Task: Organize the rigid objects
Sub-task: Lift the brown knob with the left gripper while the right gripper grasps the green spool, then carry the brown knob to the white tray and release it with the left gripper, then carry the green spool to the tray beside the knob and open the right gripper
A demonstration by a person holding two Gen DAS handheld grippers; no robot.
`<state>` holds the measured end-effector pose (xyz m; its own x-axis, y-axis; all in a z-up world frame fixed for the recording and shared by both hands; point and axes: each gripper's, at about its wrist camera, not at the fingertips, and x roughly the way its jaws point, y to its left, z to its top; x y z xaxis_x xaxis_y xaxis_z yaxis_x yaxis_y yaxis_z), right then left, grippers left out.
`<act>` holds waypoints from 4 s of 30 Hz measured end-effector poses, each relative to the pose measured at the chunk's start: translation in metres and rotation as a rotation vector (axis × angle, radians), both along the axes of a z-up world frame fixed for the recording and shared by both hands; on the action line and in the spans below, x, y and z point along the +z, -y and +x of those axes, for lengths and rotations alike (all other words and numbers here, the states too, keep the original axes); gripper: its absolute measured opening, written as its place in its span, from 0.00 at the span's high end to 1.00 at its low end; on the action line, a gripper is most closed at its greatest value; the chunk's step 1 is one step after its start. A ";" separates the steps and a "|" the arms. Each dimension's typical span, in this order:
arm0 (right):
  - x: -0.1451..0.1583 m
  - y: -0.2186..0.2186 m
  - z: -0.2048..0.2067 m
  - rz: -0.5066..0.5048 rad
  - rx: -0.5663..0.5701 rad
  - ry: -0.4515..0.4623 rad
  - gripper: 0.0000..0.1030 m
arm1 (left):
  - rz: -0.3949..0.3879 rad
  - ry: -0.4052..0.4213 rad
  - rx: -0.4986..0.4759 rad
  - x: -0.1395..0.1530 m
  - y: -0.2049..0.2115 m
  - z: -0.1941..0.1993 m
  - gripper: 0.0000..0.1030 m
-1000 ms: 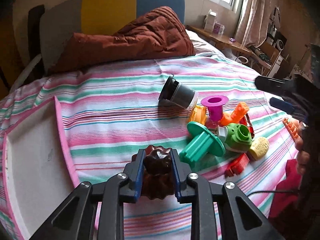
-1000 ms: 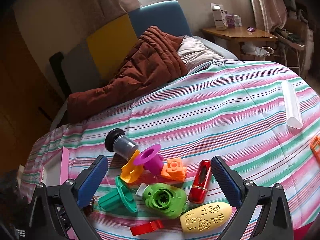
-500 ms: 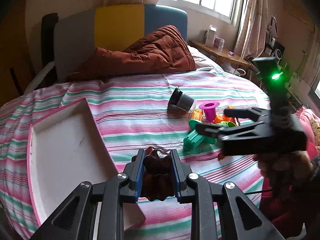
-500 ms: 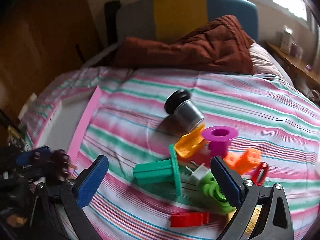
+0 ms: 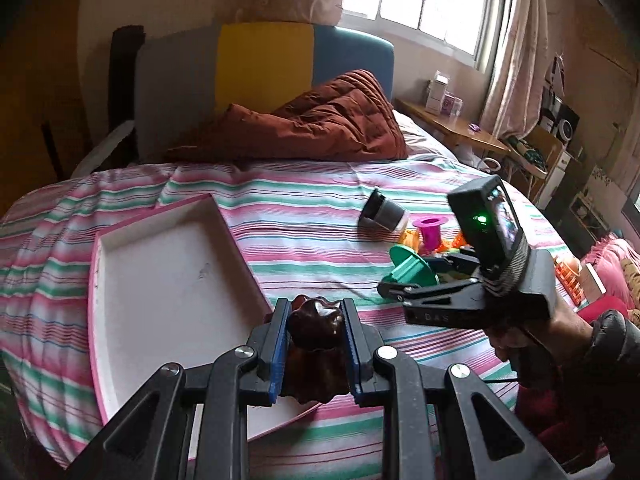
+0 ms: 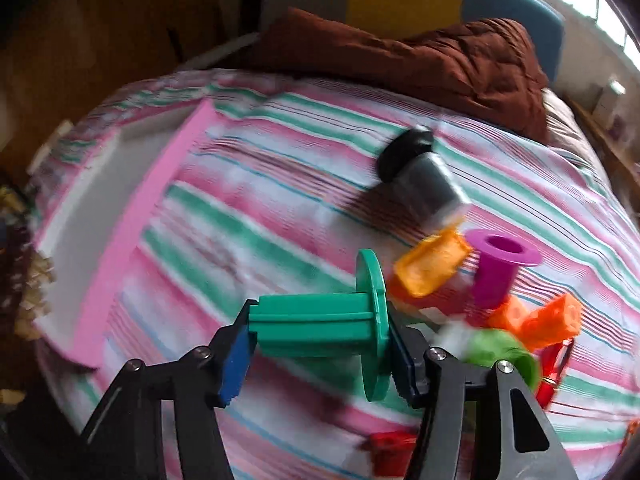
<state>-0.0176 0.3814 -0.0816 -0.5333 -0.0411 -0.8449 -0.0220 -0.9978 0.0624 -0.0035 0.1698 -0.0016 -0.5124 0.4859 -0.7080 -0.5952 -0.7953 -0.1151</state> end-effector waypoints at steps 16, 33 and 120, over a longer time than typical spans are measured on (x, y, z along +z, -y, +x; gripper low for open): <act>-0.017 0.025 0.002 -0.016 0.033 0.041 0.42 | -0.070 -0.032 0.212 0.004 0.058 -0.010 0.77; -0.016 0.028 -0.001 0.022 0.041 0.054 0.42 | -0.040 0.118 0.293 -0.029 0.096 -0.053 0.77; -0.021 0.041 0.007 0.145 0.054 -0.021 0.42 | -0.154 0.012 0.368 -0.028 0.091 -0.024 0.62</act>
<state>-0.0109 0.3405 -0.1025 -0.5513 0.0510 -0.8327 0.0322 -0.9961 -0.0823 -0.0272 0.0788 -0.0293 -0.6238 0.1591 -0.7652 -0.2665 -0.9637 0.0168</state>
